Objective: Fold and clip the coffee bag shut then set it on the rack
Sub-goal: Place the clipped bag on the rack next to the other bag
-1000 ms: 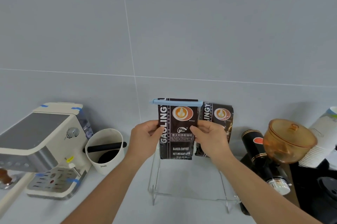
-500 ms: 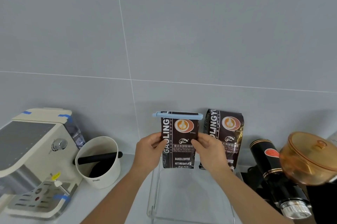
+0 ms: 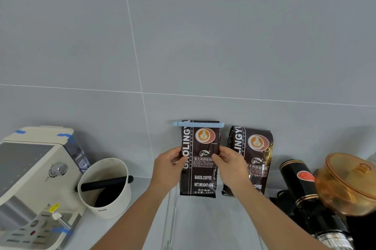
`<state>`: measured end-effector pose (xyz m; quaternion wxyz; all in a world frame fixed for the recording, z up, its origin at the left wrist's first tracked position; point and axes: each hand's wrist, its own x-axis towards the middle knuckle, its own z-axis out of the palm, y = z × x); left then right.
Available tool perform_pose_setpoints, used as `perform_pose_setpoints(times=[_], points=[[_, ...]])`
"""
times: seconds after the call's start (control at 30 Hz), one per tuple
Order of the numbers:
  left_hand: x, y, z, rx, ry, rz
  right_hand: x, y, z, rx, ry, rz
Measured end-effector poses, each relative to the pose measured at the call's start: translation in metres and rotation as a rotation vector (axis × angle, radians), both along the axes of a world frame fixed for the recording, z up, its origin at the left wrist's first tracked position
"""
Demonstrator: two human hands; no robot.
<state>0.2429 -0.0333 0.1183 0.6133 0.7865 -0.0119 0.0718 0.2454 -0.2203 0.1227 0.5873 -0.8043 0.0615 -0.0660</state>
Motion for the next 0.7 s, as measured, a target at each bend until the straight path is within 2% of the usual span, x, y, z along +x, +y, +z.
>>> perform_pose_setpoints(times=[0.37, 0.47, 0.63, 0.7], points=[[0.003, 0.002, 0.005, 0.028, -0.007, 0.010, -0.004, 0.004, 0.010, 0.013, 0.025, 0.026], [0.001, 0.004, 0.012, -0.028, -0.002, 0.003, -0.006, 0.002, 0.015, 0.030, 0.033, 0.031], [-0.006, 0.010, 0.025, -0.102, 0.040, 0.022, -0.015, -0.008, 0.032, 0.150, 0.027, 0.035], [-0.012, 0.013, 0.035, -0.188, 0.077, 0.028, -0.021, -0.011, 0.043, 0.228, 0.027, 0.034]])
